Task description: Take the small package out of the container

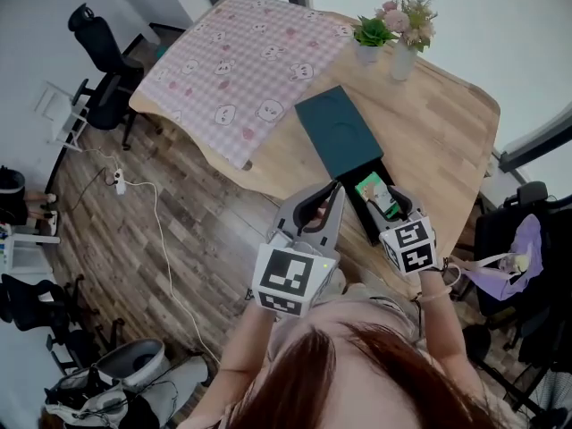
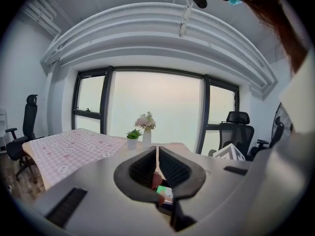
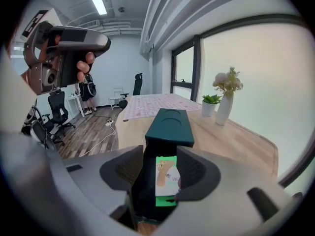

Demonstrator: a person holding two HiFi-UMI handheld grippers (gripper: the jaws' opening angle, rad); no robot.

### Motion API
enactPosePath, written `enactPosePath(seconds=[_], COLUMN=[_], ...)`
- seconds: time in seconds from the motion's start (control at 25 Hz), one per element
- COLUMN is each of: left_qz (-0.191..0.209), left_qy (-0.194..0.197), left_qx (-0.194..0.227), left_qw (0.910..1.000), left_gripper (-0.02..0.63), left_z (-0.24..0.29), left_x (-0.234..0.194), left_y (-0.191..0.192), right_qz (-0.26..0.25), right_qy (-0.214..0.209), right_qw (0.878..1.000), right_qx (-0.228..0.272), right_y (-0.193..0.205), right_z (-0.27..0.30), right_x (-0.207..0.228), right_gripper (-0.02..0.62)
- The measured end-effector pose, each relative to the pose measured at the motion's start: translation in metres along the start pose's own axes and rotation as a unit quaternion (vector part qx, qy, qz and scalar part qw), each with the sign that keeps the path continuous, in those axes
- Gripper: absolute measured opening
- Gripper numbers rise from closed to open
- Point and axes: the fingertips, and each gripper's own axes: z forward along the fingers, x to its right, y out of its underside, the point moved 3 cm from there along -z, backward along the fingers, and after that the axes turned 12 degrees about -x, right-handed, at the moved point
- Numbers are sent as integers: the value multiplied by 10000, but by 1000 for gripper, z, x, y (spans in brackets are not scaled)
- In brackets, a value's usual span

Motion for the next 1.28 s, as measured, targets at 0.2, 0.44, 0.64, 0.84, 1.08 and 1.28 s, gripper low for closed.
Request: enactPosePath(seconds=[0.2, 0.44, 0.64, 0.84, 1.08, 1.28], left_qz=[-37, -80, -102, -156, -233, -304], left_qy=[39, 80, 123, 152, 167, 173], left_qx=[-70, -148, -196, -236, -281, -288], left_qw=[10000, 9998, 9997, 9995, 9992, 9990], left_gripper=[20, 20, 20, 20, 20, 20], left_z=[3, 8, 10, 15, 17, 18], left_x=[-10, -21, -27, -34, -42, -47], left_y=[5, 9, 12, 14, 16, 17], right_qz=[59, 133, 188, 231, 236, 219], right_qy=[-18, 41, 67, 41, 54, 37], right_qw=[9993, 9967, 9940, 9909, 9871, 9834], right_qx=[-361, -795, -1071, -1329, -1581, -1800], right_y=[8, 17, 21, 25, 29, 34], right_z=[23, 47, 62, 77, 91, 100], right_x=[2, 7, 9, 12, 15, 17], right_gripper=[220, 244, 267, 290, 316, 327])
